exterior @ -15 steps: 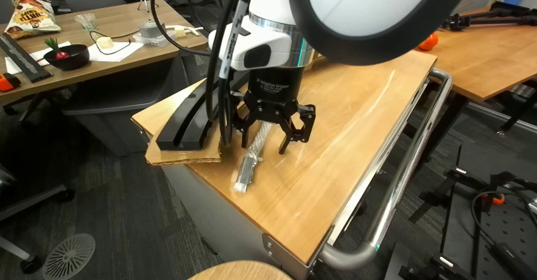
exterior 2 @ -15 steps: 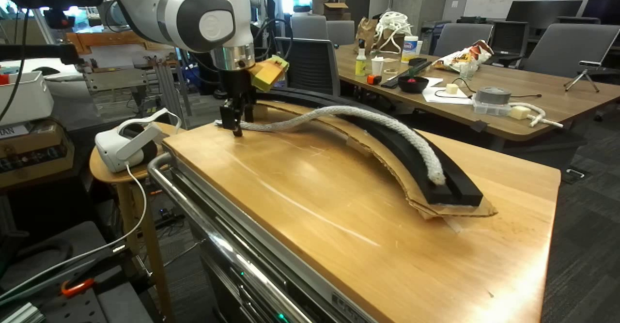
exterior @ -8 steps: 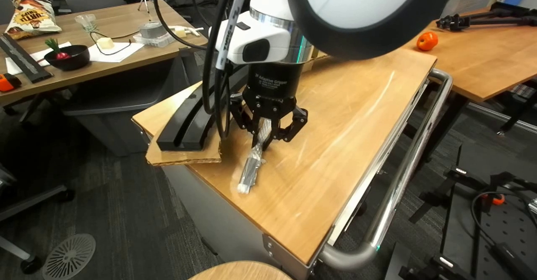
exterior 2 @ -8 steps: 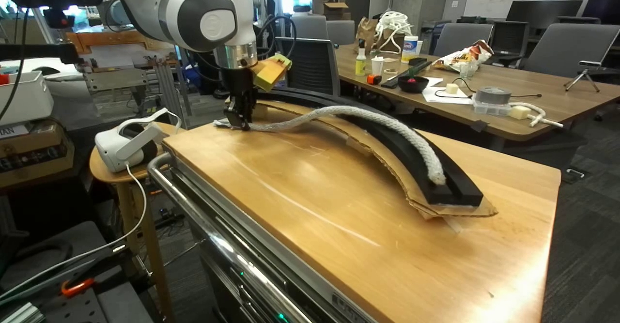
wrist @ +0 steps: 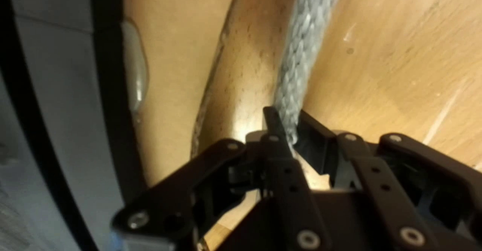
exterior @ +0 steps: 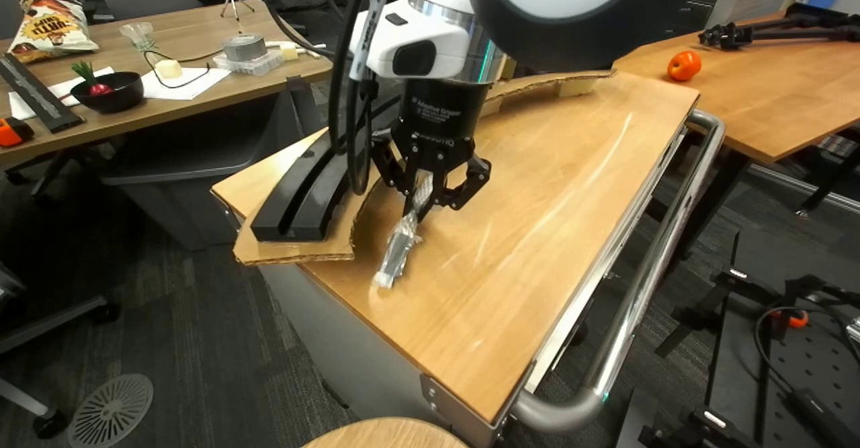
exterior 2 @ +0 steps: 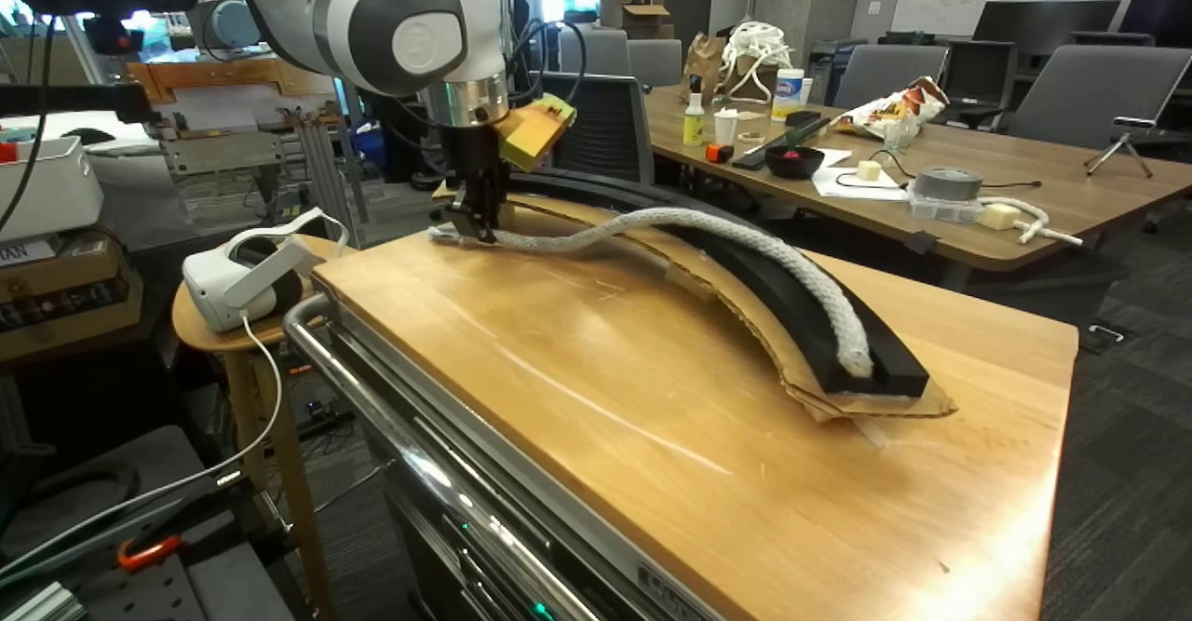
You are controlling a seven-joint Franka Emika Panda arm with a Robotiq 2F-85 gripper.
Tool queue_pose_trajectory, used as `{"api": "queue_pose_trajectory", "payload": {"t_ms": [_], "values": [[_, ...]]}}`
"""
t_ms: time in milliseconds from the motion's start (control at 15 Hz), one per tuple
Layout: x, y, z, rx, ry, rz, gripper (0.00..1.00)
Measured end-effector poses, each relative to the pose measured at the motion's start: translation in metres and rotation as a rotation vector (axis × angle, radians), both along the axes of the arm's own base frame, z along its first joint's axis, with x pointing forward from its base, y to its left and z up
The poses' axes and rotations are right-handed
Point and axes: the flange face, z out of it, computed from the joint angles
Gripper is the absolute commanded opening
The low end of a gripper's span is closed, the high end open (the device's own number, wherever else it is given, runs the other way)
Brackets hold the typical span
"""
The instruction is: Lay the rope on the black board
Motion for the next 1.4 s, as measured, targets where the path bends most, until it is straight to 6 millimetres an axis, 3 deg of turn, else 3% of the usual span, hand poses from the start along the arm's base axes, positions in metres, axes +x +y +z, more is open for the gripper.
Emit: {"api": "queue_pose_trajectory", "payload": {"t_ms": [533,1000,1200,1400], "values": [[0.016,-0.033,0.057,0.025,-0.233,-0.089,0.04],[0.033,-0.058,0.091,0.002,-0.376,-0.111,0.04],[0.046,-0.061,0.123,-0.067,-0.449,-0.074,0.04],[0.059,-0.048,0.166,-0.157,-0.521,-0.040,0.04]]}}
